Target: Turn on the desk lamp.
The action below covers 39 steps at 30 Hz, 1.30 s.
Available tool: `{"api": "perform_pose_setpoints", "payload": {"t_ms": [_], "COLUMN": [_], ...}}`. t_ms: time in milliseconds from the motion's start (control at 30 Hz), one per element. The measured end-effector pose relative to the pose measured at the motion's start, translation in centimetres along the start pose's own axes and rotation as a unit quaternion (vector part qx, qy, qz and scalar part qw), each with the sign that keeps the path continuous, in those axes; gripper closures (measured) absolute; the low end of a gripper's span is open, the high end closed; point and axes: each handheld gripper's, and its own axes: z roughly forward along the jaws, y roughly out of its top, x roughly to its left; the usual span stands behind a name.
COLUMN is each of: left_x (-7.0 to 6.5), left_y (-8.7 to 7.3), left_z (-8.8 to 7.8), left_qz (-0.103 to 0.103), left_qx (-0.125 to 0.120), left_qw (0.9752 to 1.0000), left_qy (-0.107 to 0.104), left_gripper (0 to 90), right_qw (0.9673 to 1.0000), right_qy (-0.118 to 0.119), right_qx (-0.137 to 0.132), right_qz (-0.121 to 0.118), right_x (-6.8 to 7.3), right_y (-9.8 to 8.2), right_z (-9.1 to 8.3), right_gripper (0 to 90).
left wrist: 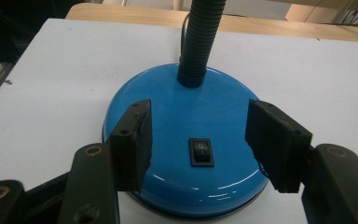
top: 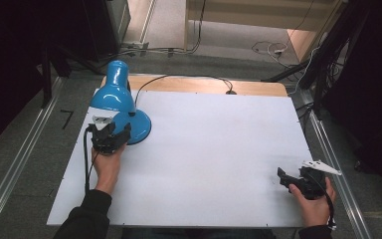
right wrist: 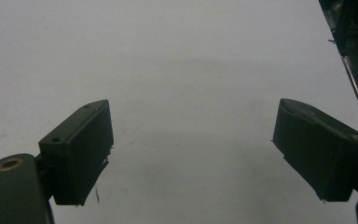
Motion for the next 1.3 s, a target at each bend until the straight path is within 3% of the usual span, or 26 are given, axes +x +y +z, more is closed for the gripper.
{"api": "perform_pose_setpoints", "payload": {"t_ms": [100, 133, 233, 267, 500, 767, 1300], "left_x": [-0.1, -0.1, -0.2, -0.2, -0.3, -0.4, -0.4], "left_y": [0.0, -0.1, 0.0, 0.0, -0.2, -0.6, -0.9], "left_z": [0.3, 0.4, 0.6, 0.7, 1.3, 1.8, 2.0], "left_qz": [0.003, 0.005, 0.007, 0.008, 0.013, 0.022, 0.022], "left_qx": [0.001, 0.002, 0.002, 0.002, 0.011, 0.033, 0.038], "left_qw": [1.0, 1.0, 1.0, 1.0, 0.9998, 0.9992, 0.999], "left_qy": [0.001, 0.002, 0.002, 0.002, -0.007, -0.01, -0.005], "left_gripper": [51.4, 58.4, 62.2, 69.1, 89.8, 90.0, 90.0], "right_qw": [1.0, 1.0, 1.0, 1.0, 1.0, 1.0, 1.0], "right_qy": [0.001, 0.001, 0.001, 0.0, 0.001, 0.002, 0.004], "right_qx": [0.0, 0.0, 0.0, 0.0, 0.0, 0.0, 0.0], "right_qz": [-0.001, 0.0, -0.001, -0.001, 0.001, 0.002, 0.003], "right_x": [0.0, 0.0, 0.0, 0.0, 0.0, 0.0, -0.1], "right_y": [0.0, 0.0, 0.0, 0.0, 0.0, 0.0, 0.0], "right_z": [0.0, 0.0, 0.0, 0.0, 0.0, 0.0, 0.0], "right_gripper": [10.6, 10.6, 10.7, 10.7, 10.8, 10.9, 10.9]}}
